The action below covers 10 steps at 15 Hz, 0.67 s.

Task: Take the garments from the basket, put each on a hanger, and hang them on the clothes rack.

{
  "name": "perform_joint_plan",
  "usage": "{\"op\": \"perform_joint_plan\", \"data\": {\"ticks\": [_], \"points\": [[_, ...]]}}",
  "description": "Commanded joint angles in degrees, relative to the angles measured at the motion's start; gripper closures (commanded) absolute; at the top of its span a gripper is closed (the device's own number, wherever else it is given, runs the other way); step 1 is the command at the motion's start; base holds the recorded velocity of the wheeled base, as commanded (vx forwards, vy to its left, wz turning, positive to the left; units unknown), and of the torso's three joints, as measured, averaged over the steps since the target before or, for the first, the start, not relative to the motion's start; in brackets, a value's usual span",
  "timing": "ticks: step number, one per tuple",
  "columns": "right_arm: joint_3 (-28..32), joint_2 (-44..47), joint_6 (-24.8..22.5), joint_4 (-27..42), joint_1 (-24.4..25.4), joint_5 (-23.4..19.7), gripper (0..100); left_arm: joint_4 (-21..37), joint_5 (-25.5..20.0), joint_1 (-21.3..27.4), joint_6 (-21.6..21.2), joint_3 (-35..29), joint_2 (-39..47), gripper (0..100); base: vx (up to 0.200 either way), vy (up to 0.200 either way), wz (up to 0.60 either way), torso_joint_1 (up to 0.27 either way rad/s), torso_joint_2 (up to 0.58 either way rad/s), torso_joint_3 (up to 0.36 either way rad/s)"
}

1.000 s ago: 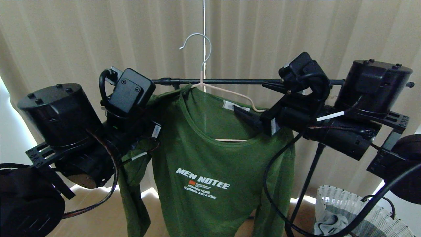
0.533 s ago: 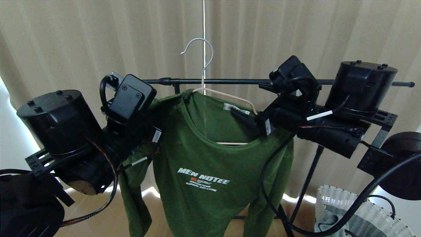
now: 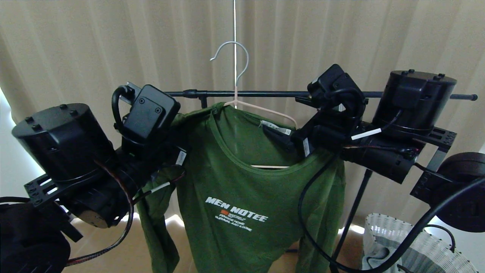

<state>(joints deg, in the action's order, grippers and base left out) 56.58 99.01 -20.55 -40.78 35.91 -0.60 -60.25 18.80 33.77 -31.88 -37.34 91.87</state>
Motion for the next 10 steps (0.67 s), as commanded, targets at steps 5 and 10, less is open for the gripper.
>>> {"op": "perform_joint_plan", "data": {"ticks": [5, 10], "points": [[-0.15, -0.05, -0.01, 0.00, 0.03, -0.02, 0, -0.84, -0.25, 2.97, -0.11, -0.01, -0.90, 100, 0.000, 0.000, 0.00, 0.000, 0.00, 0.000], [-0.41, -0.57, -0.01, -0.18, 0.03, -0.02, 100, -1.72, -0.17, 2.79, -0.11, 0.07, -0.99, 100, 0.000, 0.000, 0.00, 0.000, 0.00, 0.000]]}}
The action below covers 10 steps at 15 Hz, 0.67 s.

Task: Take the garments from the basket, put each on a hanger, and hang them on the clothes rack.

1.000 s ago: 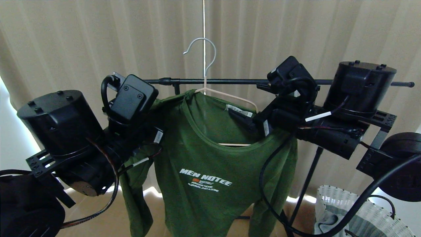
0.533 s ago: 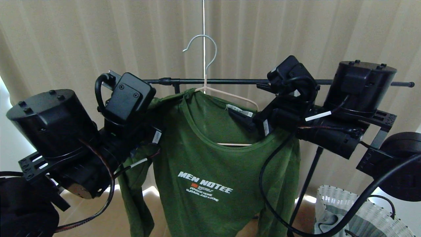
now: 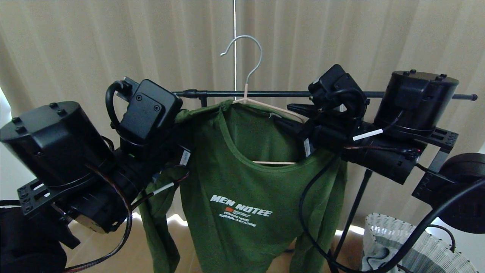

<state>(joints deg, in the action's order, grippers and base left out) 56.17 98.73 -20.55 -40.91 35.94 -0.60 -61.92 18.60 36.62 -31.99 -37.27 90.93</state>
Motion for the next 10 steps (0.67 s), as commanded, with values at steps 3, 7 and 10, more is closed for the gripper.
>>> {"op": "perform_joint_plan", "data": {"ticks": [3, 7, 10], "points": [[-0.19, -0.47, -0.01, -0.13, 0.01, -0.02, 100, 0.04, 0.03, -0.23, -0.09, -0.09, 0.04, 100, 0.000, 0.000, 0.00, 0.000, 0.00, 0.000], [-0.36, -0.56, 0.07, -0.13, 0.01, -0.02, 100, 0.04, 0.21, -0.59, 0.08, 0.26, 0.21, 100, 0.000, 0.000, 0.00, 0.000, 0.00, 0.000], [-0.36, -0.65, -0.01, -0.22, 0.01, -0.02, 100, 0.04, -0.23, -1.82, 0.08, 1.85, 0.13, 100, 0.000, 0.000, 0.00, 0.000, 0.00, 0.000]]}}
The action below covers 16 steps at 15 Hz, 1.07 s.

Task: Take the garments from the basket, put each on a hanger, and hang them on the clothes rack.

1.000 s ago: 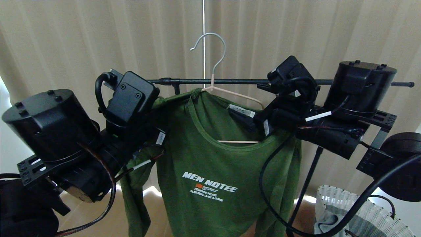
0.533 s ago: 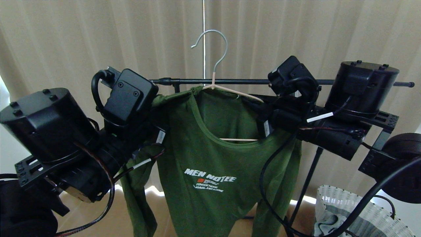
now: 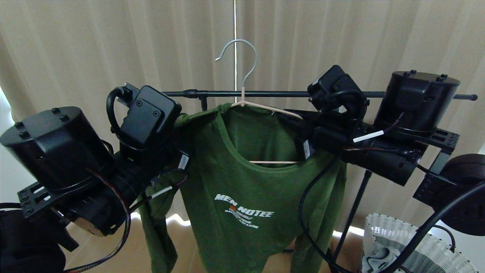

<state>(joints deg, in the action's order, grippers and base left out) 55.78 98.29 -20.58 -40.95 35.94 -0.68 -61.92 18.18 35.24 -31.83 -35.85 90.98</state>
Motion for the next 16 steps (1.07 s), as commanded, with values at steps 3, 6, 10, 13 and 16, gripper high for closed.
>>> {"op": "perform_joint_plan", "data": {"ticks": [3, 6, 10, 13, 16], "points": [[-0.06, -0.29, 0.10, -0.18, 0.01, 0.07, 100, 0.04, 0.02, -0.35, 0.19, 0.52, -0.10, 0, 0.000, 0.000, 0.00, 0.000, 0.00, 0.000], [-1.64, -1.61, 0.10, -0.36, -0.34, 1.83, 100, -0.05, -0.07, -0.35, 1.33, 1.49, -0.19, 0, 0.000, 0.000, 0.00, 0.000, 0.00, 0.000], [-4.02, -3.55, 0.10, -0.36, -3.95, 2.70, 100, -0.05, -4.73, -0.35, 4.85, 5.18, -2.74, 0, 0.000, 0.000, 0.00, 0.000, 0.00, 0.000], [-6.83, -6.45, 0.10, -0.54, -7.29, 2.70, 100, 0.04, -4.99, -0.44, 5.02, 11.16, -7.66, 0, 0.000, 0.000, 0.00, 0.000, 0.00, 0.000], [-7.36, -8.56, 0.36, -0.54, -8.69, 2.53, 100, 0.04, -5.34, -3.78, 6.34, 15.64, -8.98, 0, 0.000, 0.000, 0.00, 0.000, 0.00, 0.000]]}}
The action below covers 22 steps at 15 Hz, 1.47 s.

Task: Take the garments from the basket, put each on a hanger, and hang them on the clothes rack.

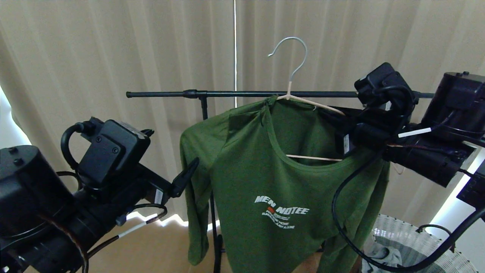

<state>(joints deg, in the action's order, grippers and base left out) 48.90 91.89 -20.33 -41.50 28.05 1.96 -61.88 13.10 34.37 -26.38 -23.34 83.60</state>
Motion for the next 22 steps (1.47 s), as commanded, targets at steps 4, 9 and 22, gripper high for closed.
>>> {"op": "perform_joint_plan", "data": {"ticks": [4, 9, 22], "points": [[-1.61, -4.27, 0.12, -0.08, -0.80, -0.38, 100, -0.08, -4.14, -9.93, 3.53, 6.03, -1.51, 0, 0.000, 0.000, 0.00, 0.000, 0.00, 0.000], [-1.44, -4.35, 2.93, -0.25, -0.80, -0.82, 100, -0.08, -8.36, -9.93, 3.70, 6.91, 2.09, 0, 0.000, 0.000, 0.00, 0.000, 0.00, 0.000], [-2.40, -6.73, 3.20, -0.16, -0.54, -3.19, 100, -0.08, -10.29, -14.68, 3.00, 6.47, 5.78, 100, 0.000, 0.000, 0.00, 0.000, 0.00, 0.000]]}}
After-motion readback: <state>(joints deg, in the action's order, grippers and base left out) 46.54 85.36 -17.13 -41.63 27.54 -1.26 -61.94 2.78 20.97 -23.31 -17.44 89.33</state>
